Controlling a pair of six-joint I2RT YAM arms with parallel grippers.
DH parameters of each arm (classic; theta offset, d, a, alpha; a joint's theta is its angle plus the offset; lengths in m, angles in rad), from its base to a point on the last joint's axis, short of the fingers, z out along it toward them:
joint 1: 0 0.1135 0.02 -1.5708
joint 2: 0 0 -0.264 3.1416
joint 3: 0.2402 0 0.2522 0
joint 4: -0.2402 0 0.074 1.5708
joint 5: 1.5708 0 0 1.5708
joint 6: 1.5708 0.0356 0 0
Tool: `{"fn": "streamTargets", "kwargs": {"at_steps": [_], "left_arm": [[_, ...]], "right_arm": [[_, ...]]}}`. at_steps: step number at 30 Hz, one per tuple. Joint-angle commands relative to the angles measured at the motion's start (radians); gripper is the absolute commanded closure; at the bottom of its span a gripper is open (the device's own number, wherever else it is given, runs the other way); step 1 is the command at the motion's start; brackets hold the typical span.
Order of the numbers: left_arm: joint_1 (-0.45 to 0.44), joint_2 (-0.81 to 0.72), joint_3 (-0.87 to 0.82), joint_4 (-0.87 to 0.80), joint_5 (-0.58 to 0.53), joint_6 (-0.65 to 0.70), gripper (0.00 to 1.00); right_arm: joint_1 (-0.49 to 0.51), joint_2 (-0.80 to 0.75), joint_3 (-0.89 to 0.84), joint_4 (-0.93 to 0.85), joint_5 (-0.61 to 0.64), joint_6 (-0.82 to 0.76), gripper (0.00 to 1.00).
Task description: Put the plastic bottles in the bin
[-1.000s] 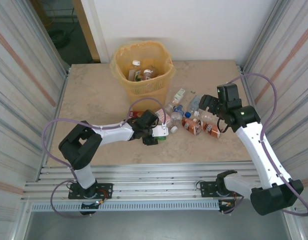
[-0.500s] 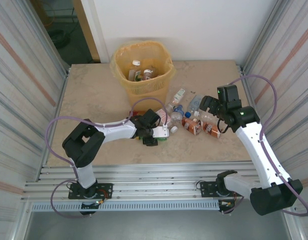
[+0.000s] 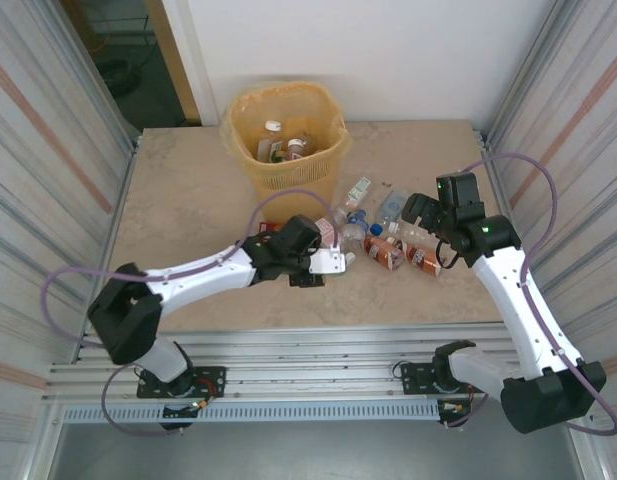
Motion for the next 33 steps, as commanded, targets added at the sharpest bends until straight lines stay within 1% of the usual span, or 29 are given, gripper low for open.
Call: {"fn": "streamTargets", "kwargs": {"at_steps": [1, 4, 9, 13, 23, 27, 33], "left_arm": [[-0.005, -0.089, -0.003, 0.045, 0.027, -0.034, 0.54], [-0.004, -0.148, -0.013, 0.101, 0.007, -0.063, 0.55], [-0.004, -0.218, 0.015, 0.127, -0.014, -0.100, 0.54], [-0.002, -0.257, 0.042, 0.161, -0.052, -0.143, 0.54], [0.039, -0.287, 0.134, 0.193, -0.102, -0.264, 0.54], [0.049, -0.287, 0.169, 0.198, -0.133, -0.287, 0.53], [0.092, -0.284, 0.236, 0.217, -0.131, -0.336, 0.53]], "right_arm": [[-0.008, -0.022, -0.016, 0.002, 0.015, 0.034, 0.02], [-0.013, -0.026, -0.023, 0.004, 0.017, 0.039, 0.02], [-0.019, -0.031, -0.030, 0.009, 0.017, 0.039, 0.02], [-0.022, -0.036, -0.035, 0.020, 0.012, 0.045, 0.02], [-0.024, -0.033, -0.040, 0.031, 0.008, 0.057, 0.02], [-0.025, -0.031, -0.041, 0.037, 0.007, 0.062, 0.02], [-0.026, -0.028, -0.042, 0.039, 0.005, 0.066, 0.02]]}}
